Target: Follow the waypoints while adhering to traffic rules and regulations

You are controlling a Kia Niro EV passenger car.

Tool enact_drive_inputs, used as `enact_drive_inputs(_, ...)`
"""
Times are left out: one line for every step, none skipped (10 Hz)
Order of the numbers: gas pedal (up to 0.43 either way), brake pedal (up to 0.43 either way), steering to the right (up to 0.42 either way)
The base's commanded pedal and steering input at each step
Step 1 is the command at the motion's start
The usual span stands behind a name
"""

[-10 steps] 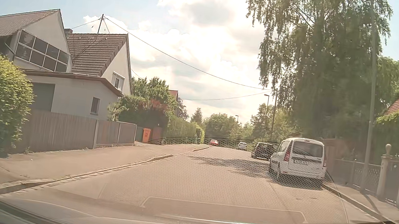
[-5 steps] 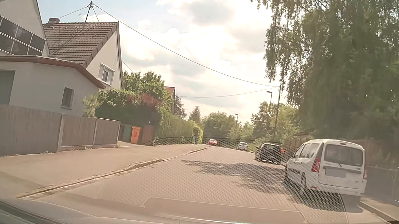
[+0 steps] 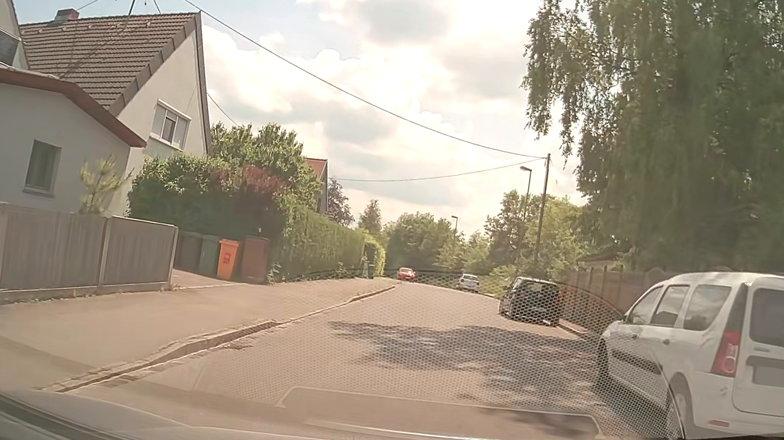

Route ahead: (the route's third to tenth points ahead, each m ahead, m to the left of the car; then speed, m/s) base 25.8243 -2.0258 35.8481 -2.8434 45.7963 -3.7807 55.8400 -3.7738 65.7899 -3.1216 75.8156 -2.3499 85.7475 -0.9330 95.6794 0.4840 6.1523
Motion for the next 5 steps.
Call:
enact_drive_inputs(0.098, 0.0, 0.034)
enact_drive_inputs(0.098, 0.0, 0.038)
enact_drive_inputs(0.098, 0.0, 0.04)
enact_drive_inputs(0.098, 0.0, 0.039)
enact_drive_inputs(0.098, 0.0, 0.039)
